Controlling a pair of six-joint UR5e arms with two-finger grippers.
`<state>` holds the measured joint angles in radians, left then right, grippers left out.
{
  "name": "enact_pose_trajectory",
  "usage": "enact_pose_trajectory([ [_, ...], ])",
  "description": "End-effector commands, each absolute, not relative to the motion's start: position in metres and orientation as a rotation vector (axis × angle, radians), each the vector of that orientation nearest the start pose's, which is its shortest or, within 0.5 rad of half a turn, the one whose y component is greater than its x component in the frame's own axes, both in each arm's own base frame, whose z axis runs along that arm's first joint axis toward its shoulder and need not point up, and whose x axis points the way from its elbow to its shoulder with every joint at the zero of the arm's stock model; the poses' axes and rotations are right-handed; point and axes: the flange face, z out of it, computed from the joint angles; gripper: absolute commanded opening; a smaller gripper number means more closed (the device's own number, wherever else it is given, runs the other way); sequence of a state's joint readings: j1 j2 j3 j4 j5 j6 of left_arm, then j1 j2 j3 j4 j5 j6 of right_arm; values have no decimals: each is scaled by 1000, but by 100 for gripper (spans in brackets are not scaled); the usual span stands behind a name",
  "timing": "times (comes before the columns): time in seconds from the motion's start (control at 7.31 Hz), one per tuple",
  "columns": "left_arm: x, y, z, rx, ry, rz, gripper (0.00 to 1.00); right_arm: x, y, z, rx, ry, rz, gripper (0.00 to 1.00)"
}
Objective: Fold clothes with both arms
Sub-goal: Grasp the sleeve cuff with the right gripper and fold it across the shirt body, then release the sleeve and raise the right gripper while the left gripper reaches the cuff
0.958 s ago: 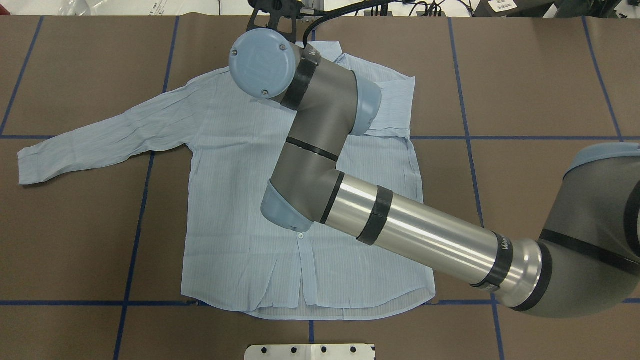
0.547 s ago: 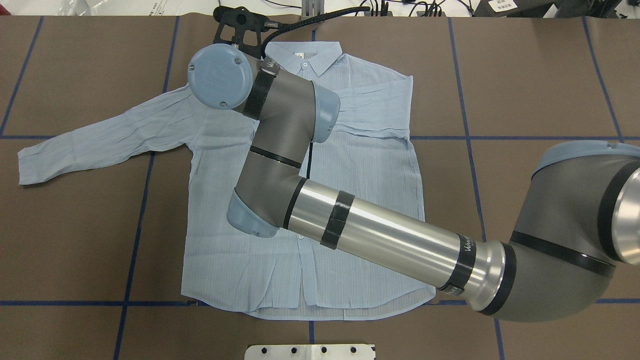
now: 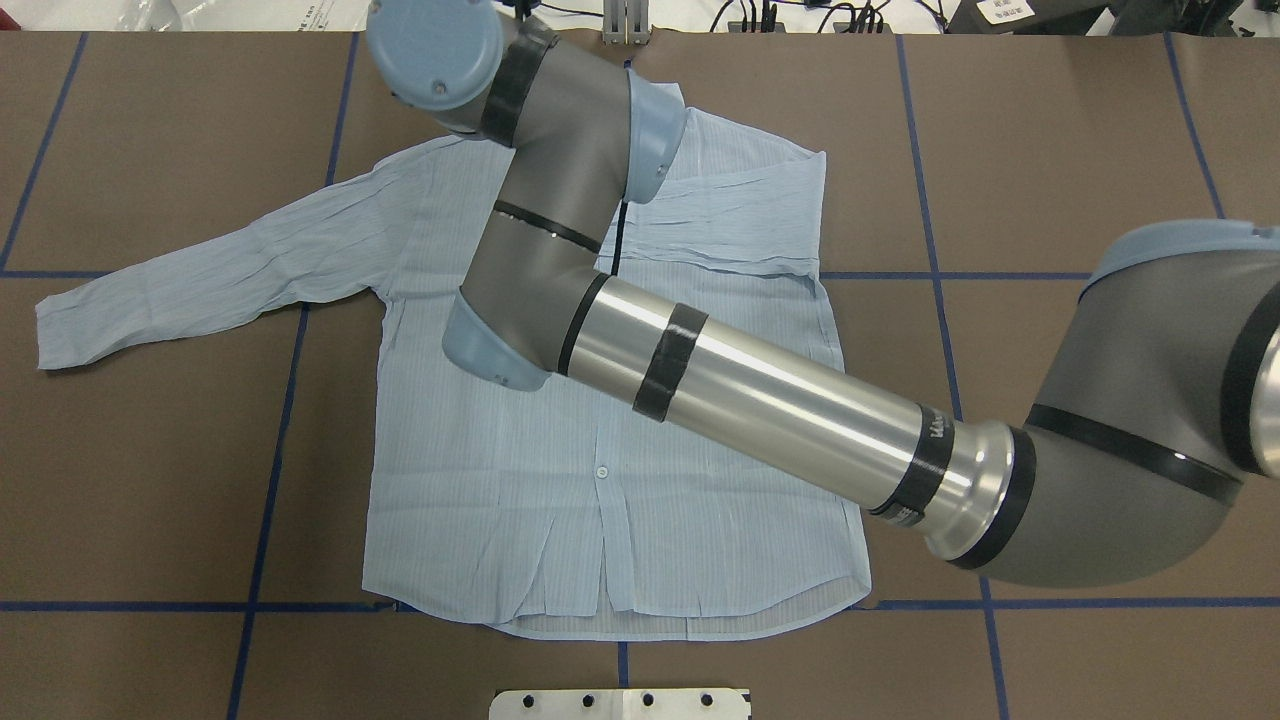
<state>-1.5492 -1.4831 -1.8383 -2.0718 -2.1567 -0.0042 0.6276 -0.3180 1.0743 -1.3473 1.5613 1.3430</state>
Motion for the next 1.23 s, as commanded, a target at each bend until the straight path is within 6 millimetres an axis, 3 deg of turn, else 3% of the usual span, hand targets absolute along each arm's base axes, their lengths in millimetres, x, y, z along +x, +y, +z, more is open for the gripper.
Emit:
enact_pose_trajectory([
  [0.0,-49,-488,539,748,605,226,100,-504,-619,43,332,-848,245,100],
  [0.27,-15,-476,580,703,699,130,100,-385,-624,141,344,-865,85,100],
  [0.55,36,-452,634,695,843,51,100,-266,-605,227,362,-869,-17,100],
  [0.68,54,-445,653,674,873,19,100,-220,-585,265,368,-867,-73,100],
  [0.82,76,-443,657,615,908,-50,94,-182,-568,294,361,-872,-87,100],
  [1.09,128,-430,666,564,947,-117,84,-160,-551,312,357,-865,-71,100],
])
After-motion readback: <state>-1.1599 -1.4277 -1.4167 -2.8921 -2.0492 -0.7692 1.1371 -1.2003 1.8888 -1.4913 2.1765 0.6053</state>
